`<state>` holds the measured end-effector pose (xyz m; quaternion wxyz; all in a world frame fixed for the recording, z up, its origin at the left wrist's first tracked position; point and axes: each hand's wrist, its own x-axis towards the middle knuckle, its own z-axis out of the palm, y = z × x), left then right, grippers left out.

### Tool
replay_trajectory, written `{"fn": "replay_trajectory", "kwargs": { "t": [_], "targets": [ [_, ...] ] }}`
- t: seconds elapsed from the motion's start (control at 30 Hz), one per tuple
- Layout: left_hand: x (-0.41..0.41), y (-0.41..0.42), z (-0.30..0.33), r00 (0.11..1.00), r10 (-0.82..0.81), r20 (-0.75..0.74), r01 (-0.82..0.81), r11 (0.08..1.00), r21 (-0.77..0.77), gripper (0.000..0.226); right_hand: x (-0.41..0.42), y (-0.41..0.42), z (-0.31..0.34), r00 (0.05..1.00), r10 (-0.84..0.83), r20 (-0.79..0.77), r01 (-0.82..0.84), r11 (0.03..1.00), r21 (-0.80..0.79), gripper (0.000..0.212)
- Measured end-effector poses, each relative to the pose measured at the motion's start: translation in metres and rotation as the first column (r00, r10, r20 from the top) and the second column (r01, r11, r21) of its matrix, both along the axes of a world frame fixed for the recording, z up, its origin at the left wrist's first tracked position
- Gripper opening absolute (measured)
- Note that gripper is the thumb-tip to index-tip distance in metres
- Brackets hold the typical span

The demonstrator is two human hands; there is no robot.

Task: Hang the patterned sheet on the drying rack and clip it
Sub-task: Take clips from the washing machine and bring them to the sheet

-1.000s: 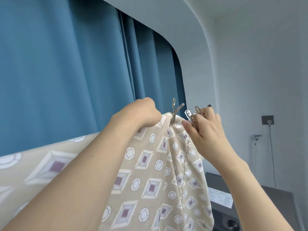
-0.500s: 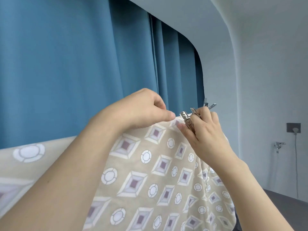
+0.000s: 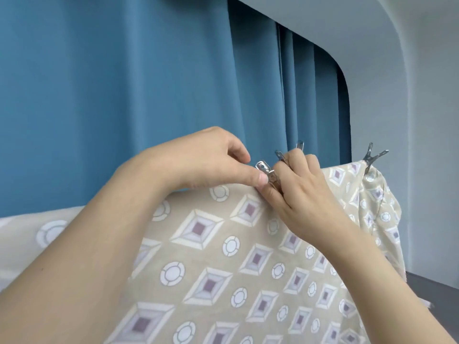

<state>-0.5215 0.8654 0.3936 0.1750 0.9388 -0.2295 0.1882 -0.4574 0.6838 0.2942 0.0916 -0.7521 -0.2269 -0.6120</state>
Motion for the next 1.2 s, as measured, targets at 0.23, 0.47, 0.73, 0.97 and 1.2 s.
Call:
{"fn": "replay_trajectory", "kwargs": {
  "t": [0.23,0.47,0.73,0.97,1.2],
  "targets": [
    [-0.020,0.046,0.000,1.000,0.016,0.008,-0.016,0.999,-0.051,0.041,-0.012,0.046,0.005,0.998,0.043,0.042,-0.042,0.998,-0.043,0.043],
    [-0.033,0.065,0.000,0.999,-0.005,0.036,0.007,0.997,-0.072,0.033,-0.021,0.071,0.012,0.995,0.072,0.070,-0.067,0.995,-0.073,0.044],
    [-0.044,0.080,-0.001,0.997,-0.030,0.068,0.041,0.987,-0.156,0.036,-0.033,0.091,0.022,0.993,0.111,0.026,-0.109,0.990,-0.088,0.043],
    [-0.053,0.105,0.003,0.975,0.109,0.194,-0.033,0.933,-0.359,0.054,-0.041,0.094,0.027,0.921,0.349,-0.170,-0.342,0.937,0.071,0.038],
    [-0.057,0.132,0.005,0.984,0.139,0.110,-0.060,0.845,-0.532,0.051,-0.040,0.098,0.037,0.708,0.675,-0.209,-0.555,0.714,0.426,0.033]
  ]
}}
